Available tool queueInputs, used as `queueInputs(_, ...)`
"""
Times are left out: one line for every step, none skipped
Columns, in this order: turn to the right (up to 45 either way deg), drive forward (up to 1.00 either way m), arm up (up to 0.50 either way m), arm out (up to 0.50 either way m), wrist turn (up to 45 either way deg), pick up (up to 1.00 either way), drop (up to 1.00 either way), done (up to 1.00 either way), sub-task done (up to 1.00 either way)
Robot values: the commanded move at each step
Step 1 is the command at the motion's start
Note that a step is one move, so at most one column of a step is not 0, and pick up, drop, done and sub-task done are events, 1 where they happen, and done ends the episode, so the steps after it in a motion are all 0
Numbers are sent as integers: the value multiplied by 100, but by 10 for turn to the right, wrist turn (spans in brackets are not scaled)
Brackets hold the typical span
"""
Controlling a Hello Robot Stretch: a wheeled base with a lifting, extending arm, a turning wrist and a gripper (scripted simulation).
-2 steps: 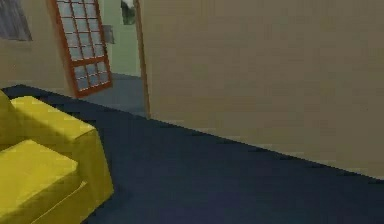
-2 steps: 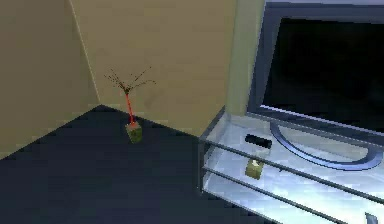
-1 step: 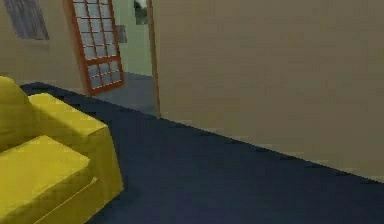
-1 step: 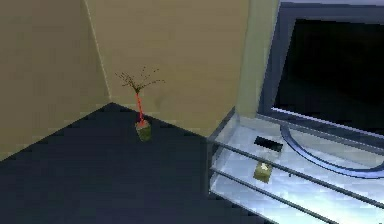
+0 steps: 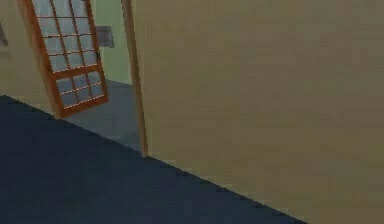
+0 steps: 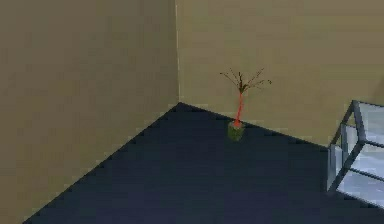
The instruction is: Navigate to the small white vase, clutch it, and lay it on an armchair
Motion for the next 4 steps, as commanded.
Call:
queueInputs(-30,0,0,0,0,0,0,0,0)
queueInputs(0,30,0,0,0,0,0,0,0)
queueInputs(-90,0,0,0,0,0,0,0,0)
queueInputs(0,50,0,0,0,0,0,0,0)
